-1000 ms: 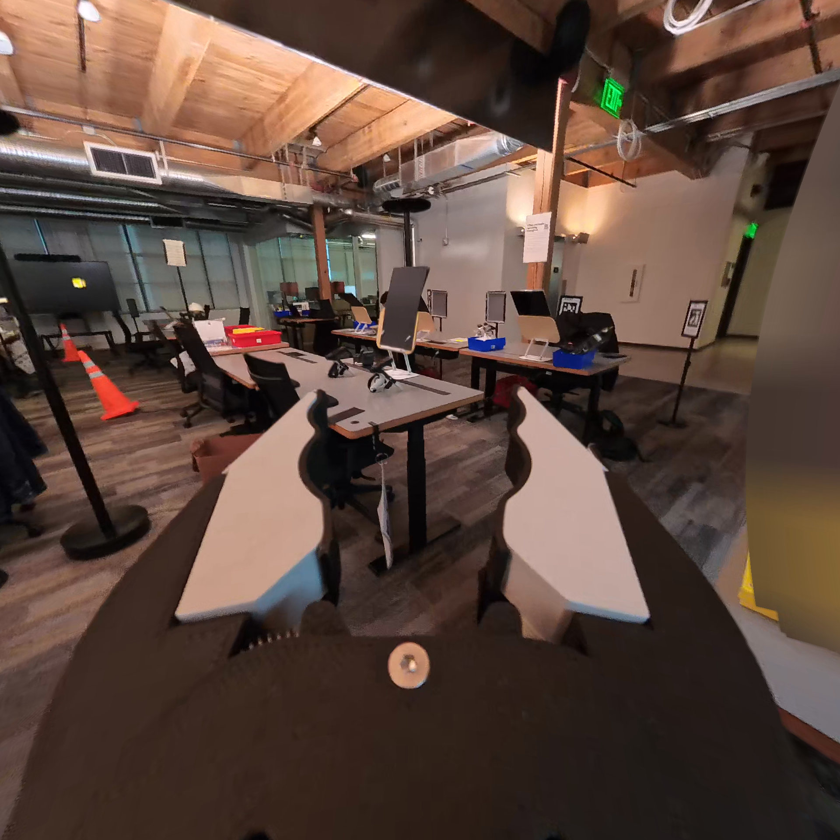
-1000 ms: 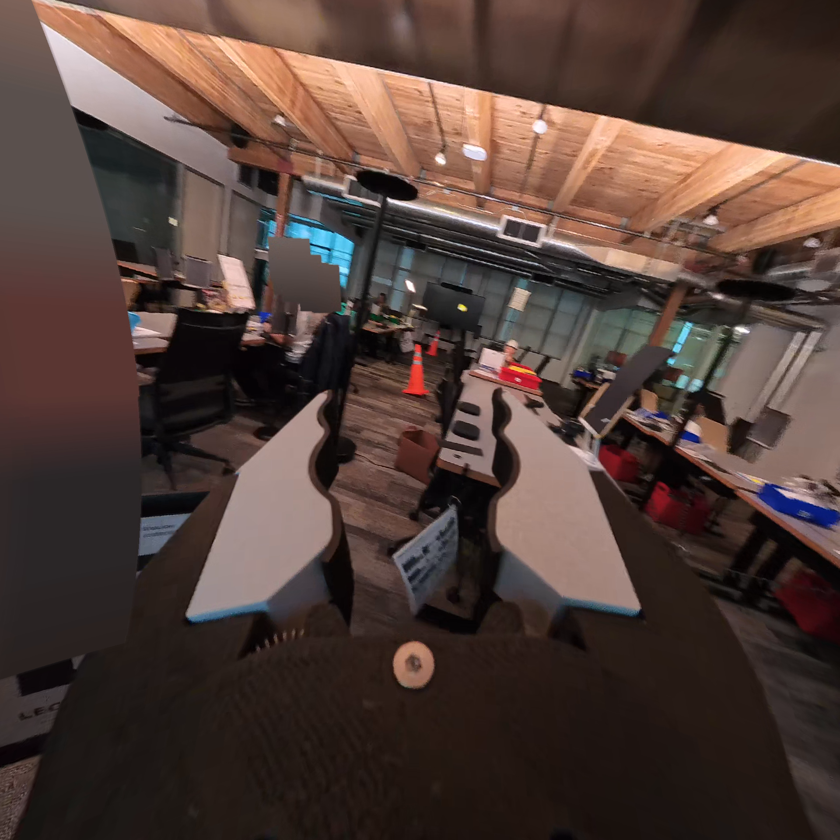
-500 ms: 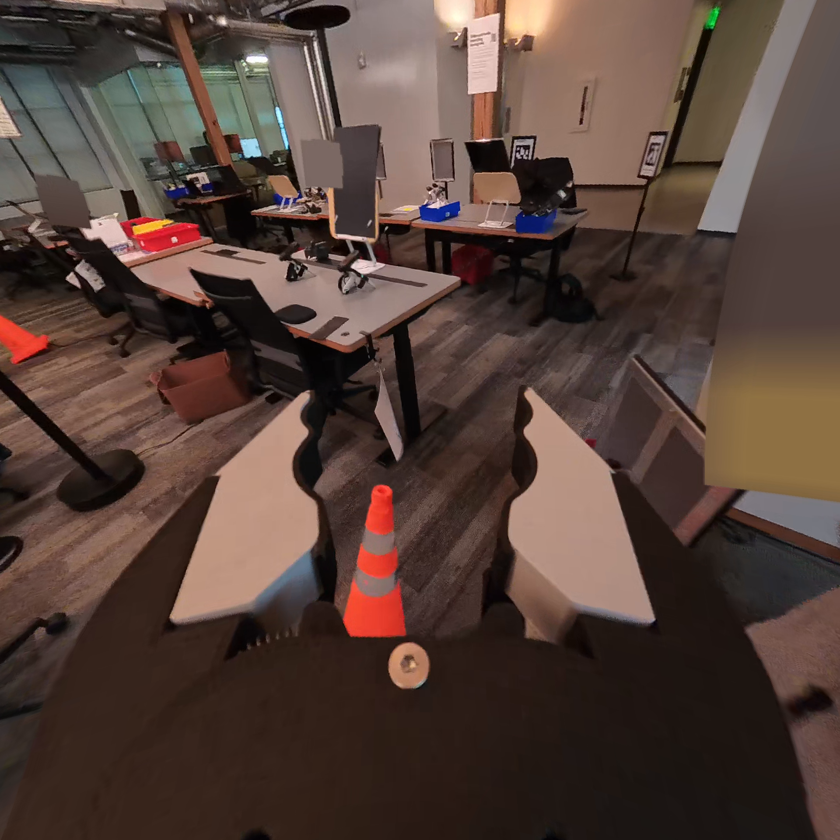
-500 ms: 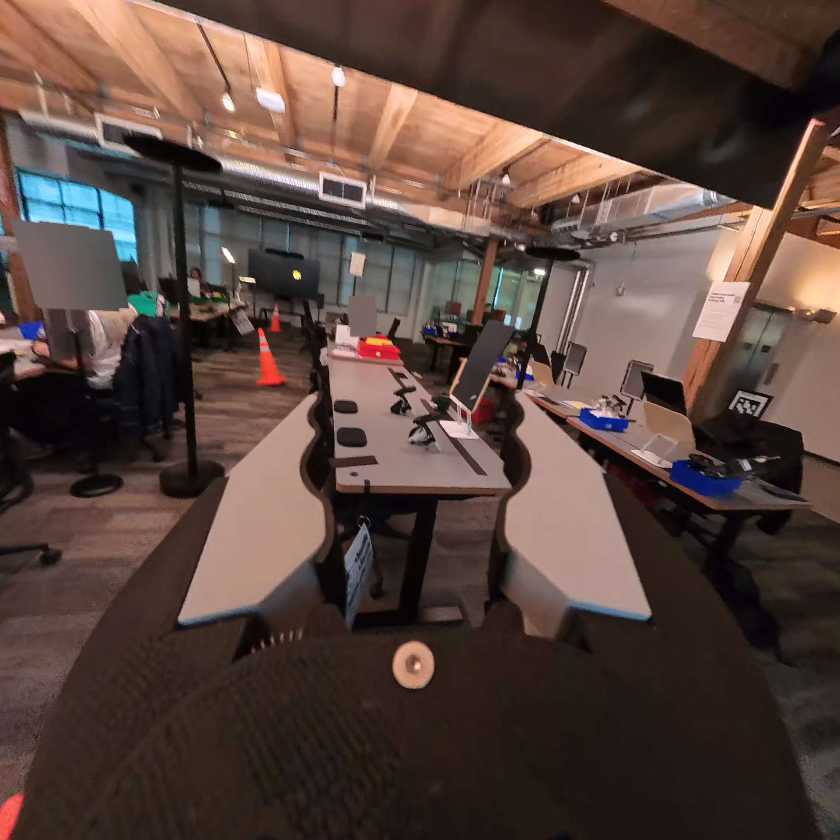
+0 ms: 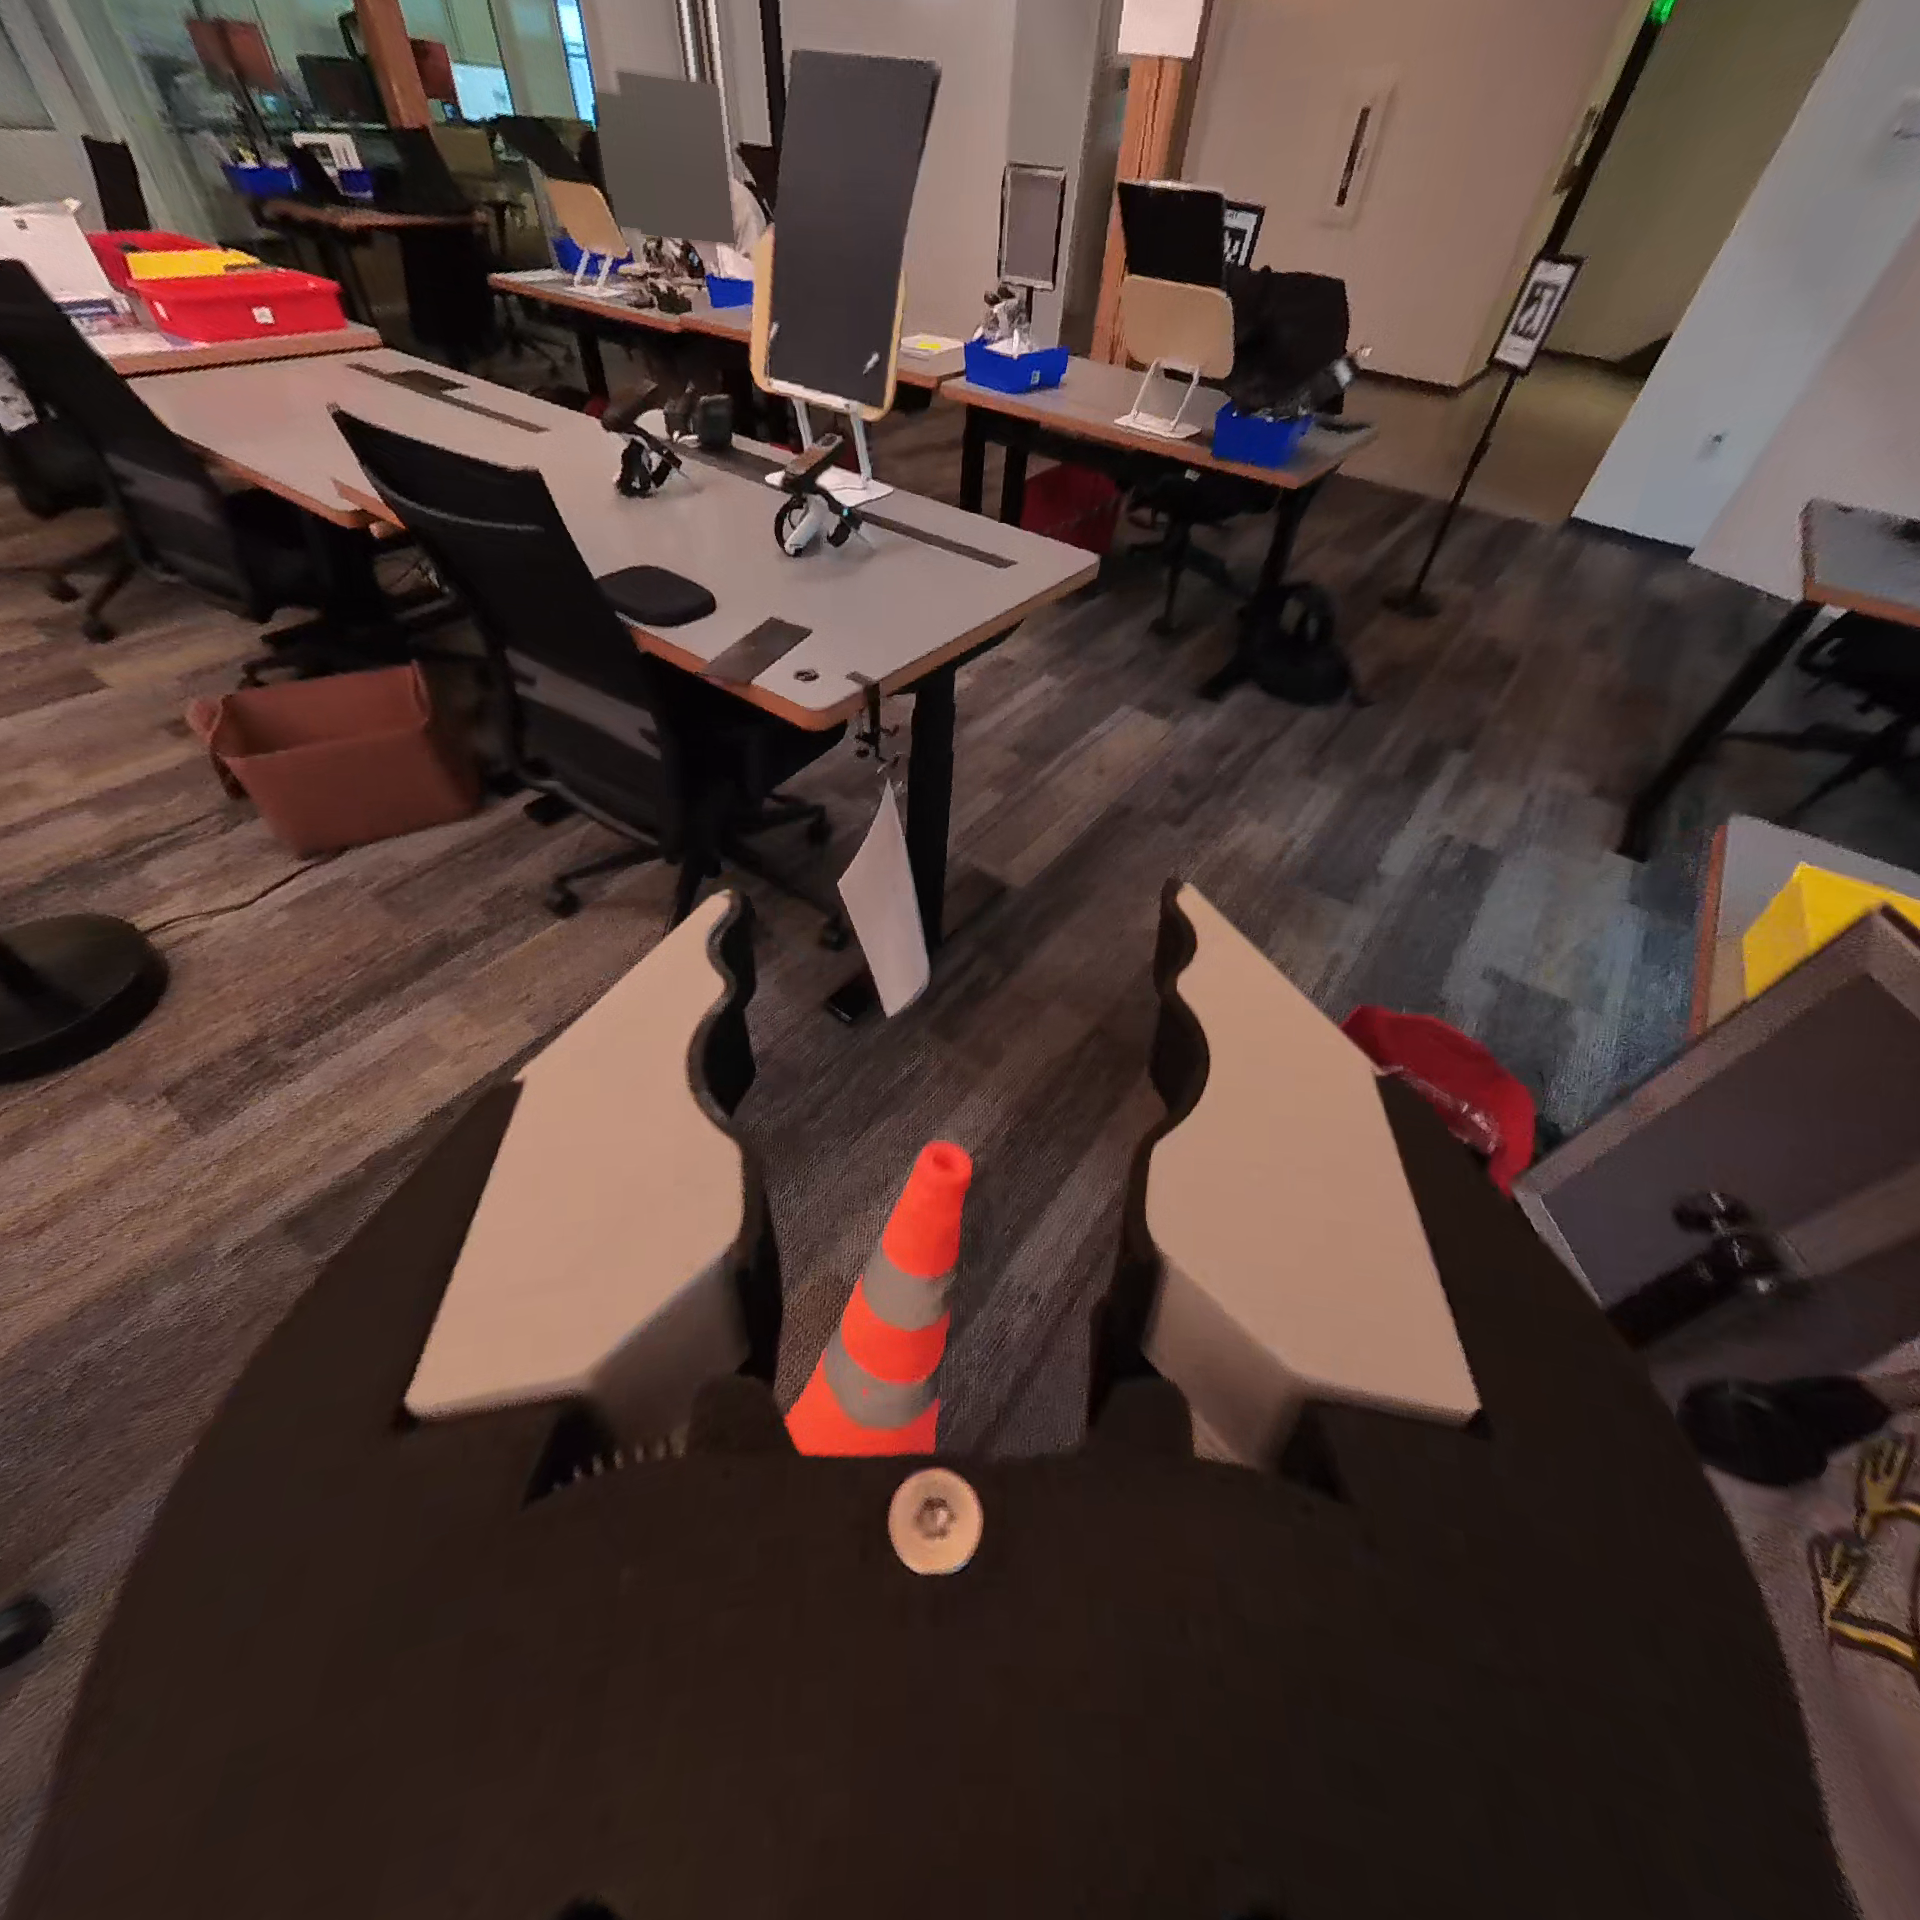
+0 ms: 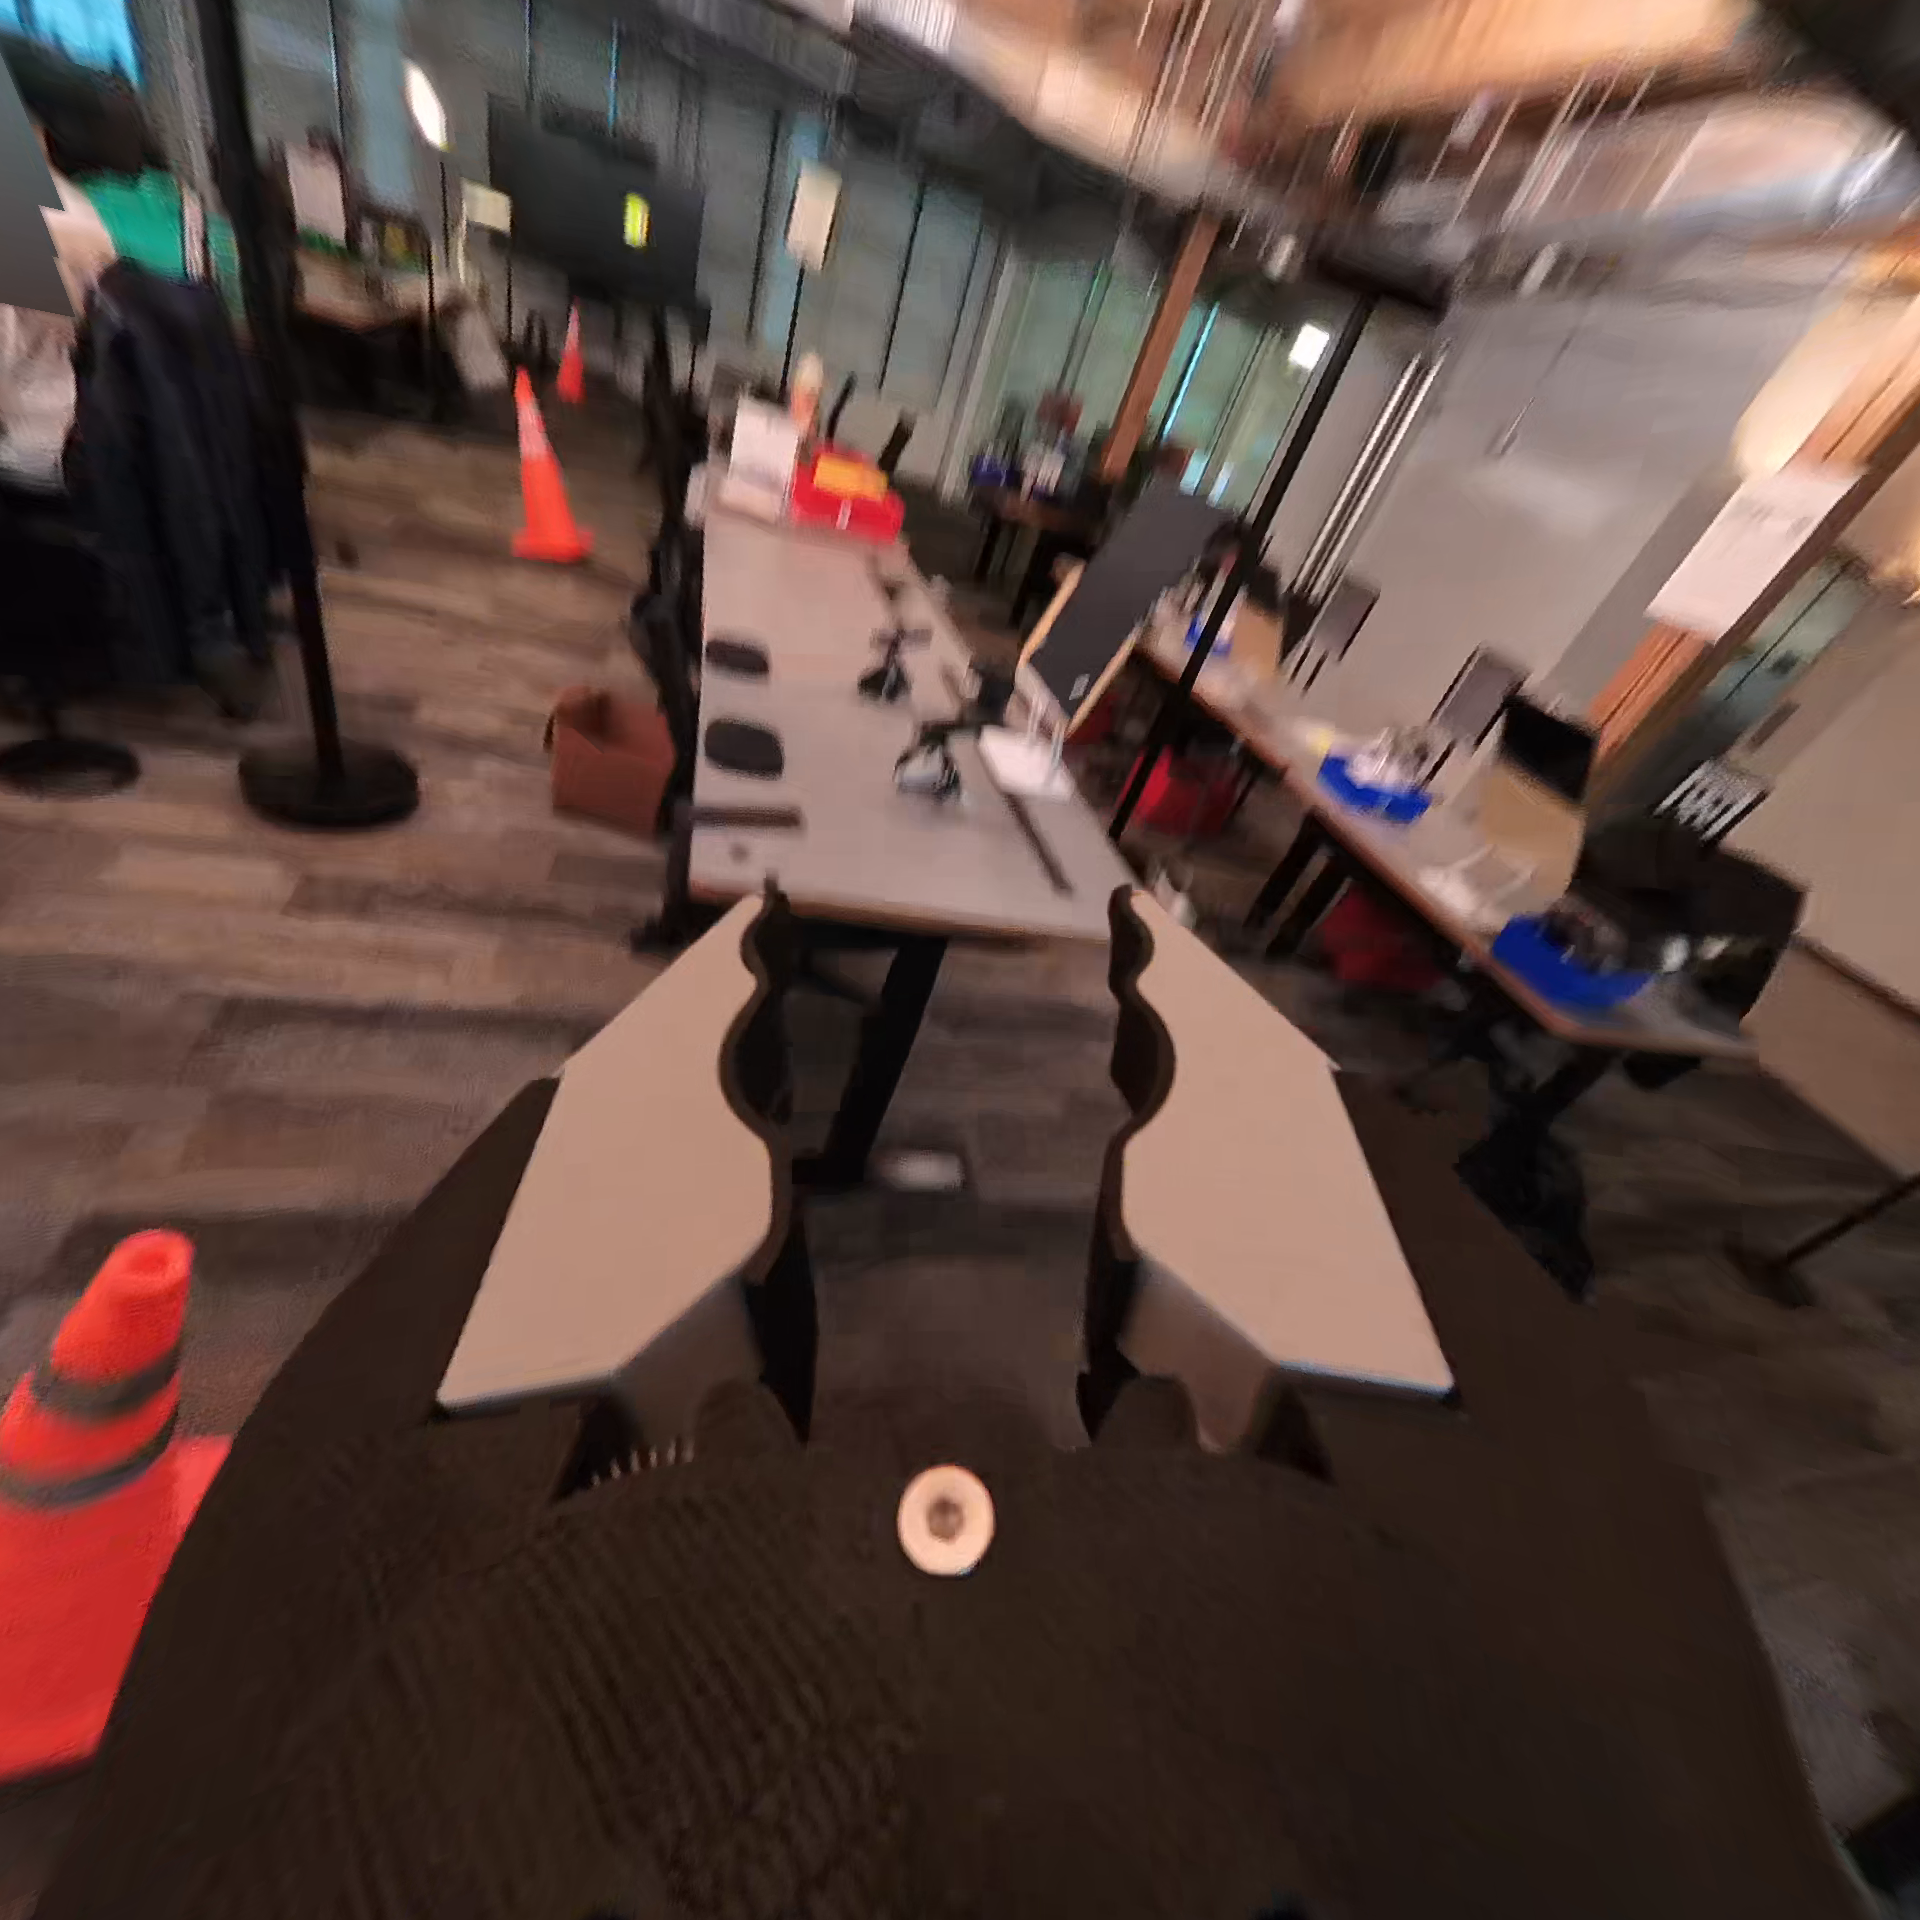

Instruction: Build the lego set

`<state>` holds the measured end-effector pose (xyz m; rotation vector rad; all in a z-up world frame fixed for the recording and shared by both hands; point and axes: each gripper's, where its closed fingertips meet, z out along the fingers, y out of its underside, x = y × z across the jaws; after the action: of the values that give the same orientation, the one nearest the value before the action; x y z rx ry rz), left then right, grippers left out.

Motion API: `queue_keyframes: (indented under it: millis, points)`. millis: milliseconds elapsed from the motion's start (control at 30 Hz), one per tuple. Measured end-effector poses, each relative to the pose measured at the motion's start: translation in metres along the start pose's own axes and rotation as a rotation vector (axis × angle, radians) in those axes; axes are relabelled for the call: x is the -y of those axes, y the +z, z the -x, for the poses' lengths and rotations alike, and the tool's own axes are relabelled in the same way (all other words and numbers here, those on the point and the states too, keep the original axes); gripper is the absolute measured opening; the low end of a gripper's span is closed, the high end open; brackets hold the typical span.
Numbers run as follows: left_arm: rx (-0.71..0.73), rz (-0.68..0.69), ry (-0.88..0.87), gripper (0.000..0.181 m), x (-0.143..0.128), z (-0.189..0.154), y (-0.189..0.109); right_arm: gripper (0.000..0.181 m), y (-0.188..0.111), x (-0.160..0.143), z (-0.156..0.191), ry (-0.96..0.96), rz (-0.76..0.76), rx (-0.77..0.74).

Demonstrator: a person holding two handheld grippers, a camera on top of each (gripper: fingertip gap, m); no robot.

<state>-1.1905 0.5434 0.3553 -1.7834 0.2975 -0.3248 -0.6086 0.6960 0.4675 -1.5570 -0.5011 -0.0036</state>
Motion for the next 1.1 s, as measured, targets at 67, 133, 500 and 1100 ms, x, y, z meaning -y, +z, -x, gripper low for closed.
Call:
queue_keyframes:
  millis: [67, 133, 500, 1100]
  points:
    - [-0.072, -0.018, -0.008, 0.077, 0.023, 0.008, 0.04, 0.053, 0.027, -0.034, -0.015, 0.029, 0.071, -0.002]
    - [-0.145, -0.033, 0.015, 0.078, 0.061, 0.013, 0.087, 0.051, 0.049, -0.049, -0.029, 0.051, 0.042, 0.017]
    - [-0.883, 0.099, 0.246, 0.069, 0.086, -0.15, 0.468, 0.051, 0.195, -0.145, -0.12, 0.196, 0.193, -0.004]
    - [-1.343, 0.523, 0.699, 0.059, -0.327, -0.519, 1.05, 0.047, 0.283, -0.501, -0.331, 0.438, 0.169, -0.827]
